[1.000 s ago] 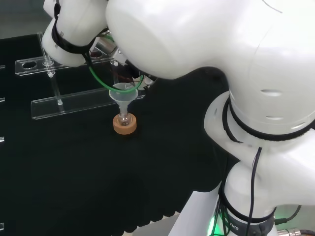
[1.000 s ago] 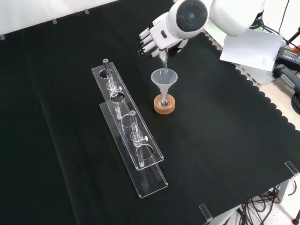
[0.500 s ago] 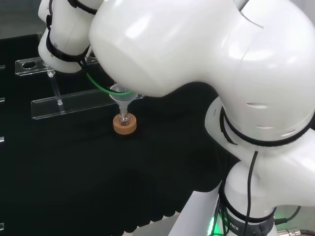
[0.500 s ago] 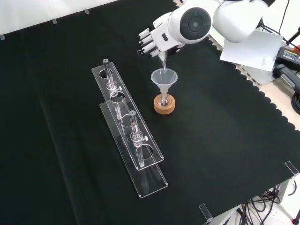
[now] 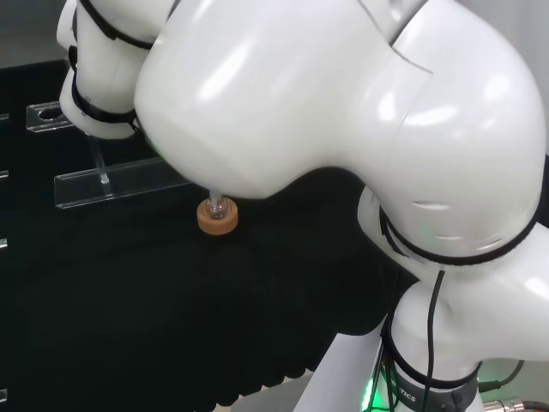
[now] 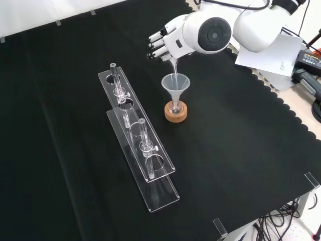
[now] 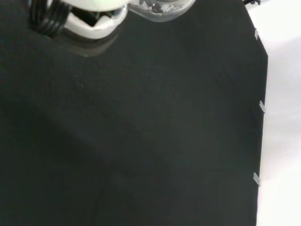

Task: Pour all the NaCl from the weighing funnel into the round-bottom flask.

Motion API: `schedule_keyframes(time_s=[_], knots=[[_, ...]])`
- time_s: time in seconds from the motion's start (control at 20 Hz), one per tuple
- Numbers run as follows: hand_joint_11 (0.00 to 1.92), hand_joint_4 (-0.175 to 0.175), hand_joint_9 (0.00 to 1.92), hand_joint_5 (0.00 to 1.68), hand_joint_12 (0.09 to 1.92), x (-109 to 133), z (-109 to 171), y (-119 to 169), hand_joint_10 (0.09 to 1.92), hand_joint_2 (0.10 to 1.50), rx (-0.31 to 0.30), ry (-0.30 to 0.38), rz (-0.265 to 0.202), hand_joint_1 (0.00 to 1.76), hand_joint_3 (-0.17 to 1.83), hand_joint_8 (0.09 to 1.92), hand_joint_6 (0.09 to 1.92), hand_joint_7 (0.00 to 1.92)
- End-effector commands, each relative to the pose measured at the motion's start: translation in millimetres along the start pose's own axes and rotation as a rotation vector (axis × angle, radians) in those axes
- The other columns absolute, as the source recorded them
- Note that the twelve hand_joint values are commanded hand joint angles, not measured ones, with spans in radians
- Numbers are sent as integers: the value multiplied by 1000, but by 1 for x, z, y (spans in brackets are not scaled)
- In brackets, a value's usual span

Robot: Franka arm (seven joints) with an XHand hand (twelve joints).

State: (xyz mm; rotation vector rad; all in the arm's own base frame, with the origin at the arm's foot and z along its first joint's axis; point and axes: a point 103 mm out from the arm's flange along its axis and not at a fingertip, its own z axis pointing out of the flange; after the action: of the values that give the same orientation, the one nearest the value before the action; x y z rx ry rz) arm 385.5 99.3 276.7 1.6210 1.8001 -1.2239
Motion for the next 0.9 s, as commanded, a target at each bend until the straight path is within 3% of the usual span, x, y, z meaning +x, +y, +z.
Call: schedule_keyframes(time_s=[0.05,0.9], knots=[[797,175,818,1198,1063,1,-2,1,431,719,4,-39,3,1100,594,701,780,423],[810,175,818,1199,1060,8,-21,0,430,719,-29,-207,24,1100,595,701,780,418]])
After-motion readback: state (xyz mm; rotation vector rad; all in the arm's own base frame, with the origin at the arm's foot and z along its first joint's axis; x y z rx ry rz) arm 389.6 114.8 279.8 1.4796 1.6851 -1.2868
